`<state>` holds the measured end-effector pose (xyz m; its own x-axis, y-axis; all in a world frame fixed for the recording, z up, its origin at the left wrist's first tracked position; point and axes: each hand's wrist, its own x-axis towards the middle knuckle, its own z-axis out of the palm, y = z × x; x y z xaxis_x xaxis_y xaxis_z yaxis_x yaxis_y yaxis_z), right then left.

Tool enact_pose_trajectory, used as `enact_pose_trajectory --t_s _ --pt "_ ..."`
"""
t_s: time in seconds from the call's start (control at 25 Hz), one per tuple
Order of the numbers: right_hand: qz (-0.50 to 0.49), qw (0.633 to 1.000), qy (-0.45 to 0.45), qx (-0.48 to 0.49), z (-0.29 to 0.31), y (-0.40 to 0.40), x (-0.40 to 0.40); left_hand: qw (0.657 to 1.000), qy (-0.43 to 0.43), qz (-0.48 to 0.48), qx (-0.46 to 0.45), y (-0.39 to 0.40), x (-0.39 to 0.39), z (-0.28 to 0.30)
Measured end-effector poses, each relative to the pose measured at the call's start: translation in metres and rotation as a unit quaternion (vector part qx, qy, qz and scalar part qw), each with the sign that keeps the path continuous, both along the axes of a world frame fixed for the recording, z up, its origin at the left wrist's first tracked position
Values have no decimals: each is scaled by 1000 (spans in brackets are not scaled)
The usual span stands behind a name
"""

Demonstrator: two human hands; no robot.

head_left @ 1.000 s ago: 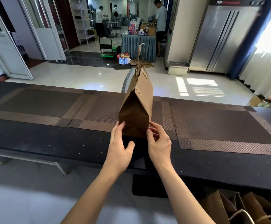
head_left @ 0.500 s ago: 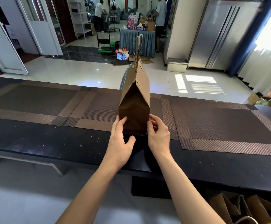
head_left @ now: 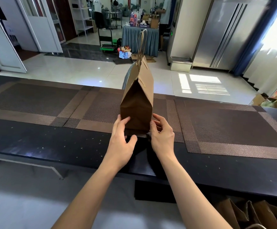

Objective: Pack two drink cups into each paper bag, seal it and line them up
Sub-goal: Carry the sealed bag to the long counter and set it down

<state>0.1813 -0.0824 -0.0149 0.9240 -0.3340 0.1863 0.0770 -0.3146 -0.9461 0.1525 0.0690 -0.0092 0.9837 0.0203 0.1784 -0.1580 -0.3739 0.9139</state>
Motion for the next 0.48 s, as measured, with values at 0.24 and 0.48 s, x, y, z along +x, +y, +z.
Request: enact_pose_trajectory --t_s 0.24,0.48 --pt "-2 1000 -8 0 10 -8 -23 1000 -13 5 7 -3 -17 11" --pt "-20 999 -26 -8 30 -22 -65 999 -34 -22 22 -16 -49 26"
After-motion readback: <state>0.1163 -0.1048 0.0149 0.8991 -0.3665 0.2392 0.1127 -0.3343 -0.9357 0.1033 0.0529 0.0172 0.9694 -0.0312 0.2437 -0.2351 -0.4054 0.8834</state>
